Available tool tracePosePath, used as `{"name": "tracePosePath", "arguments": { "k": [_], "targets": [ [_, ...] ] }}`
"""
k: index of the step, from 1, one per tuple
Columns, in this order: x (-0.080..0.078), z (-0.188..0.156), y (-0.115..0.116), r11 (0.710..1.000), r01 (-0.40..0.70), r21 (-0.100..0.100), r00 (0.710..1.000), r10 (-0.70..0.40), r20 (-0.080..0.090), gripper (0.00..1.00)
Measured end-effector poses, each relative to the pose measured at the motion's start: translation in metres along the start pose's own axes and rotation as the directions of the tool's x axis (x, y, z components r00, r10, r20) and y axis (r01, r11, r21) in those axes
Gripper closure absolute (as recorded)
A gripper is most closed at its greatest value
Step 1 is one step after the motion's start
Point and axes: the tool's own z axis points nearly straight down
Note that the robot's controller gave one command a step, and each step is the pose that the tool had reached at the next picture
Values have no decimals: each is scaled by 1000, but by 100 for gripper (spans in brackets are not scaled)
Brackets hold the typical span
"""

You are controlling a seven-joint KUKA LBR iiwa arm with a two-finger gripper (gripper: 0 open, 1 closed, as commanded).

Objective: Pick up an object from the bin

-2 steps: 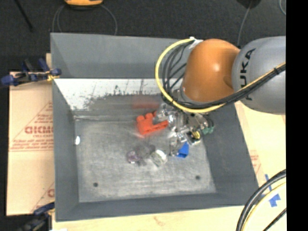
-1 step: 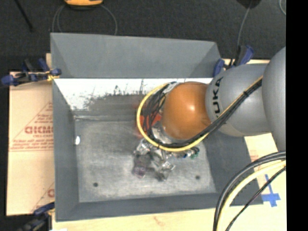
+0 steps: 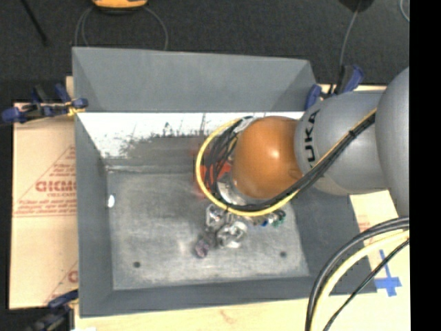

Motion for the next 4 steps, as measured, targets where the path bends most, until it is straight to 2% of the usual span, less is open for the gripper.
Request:
{"name": "tracePosePath", "arguments": {
  "k": [1,2,3,4],
  "targets": [
    [47,-179,-28,757,653,-1,757,-653,-1,100],
    [47,-79,-17,909,416,-9,909,-416,-3,100],
    [59,-98,-20,917,399,-3,917,-399,-2,100],
    [53,-196,-29,928,373,4,928,-373,1,100]
  ]
}}
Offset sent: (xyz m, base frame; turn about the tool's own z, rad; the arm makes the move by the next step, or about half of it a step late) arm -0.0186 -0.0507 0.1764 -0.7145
